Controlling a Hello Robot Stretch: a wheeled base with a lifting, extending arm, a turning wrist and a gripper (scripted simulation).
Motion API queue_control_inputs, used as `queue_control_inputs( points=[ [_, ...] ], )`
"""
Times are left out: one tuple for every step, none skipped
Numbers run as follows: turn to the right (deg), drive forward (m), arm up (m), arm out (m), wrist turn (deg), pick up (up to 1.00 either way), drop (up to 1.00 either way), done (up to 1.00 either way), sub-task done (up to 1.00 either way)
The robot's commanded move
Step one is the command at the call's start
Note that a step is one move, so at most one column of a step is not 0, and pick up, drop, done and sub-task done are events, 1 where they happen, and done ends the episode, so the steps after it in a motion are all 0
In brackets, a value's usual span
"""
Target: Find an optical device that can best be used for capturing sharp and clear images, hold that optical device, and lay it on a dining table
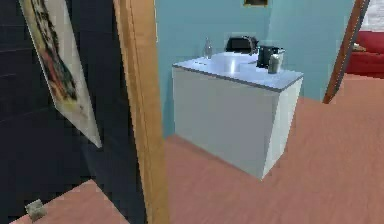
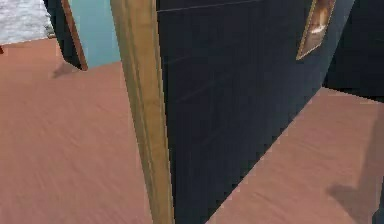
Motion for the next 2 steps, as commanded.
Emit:
queue_control_inputs(
  points=[
    [42.0, 0.00, 0.00, 0.00, 0.0, 0.00, 0.00, 0.00, 0.00],
    [0.0, 0.15, 0.00, 0.00, 0.0, 0.00, 0.00, 0.00, 0.00]
  ],
)
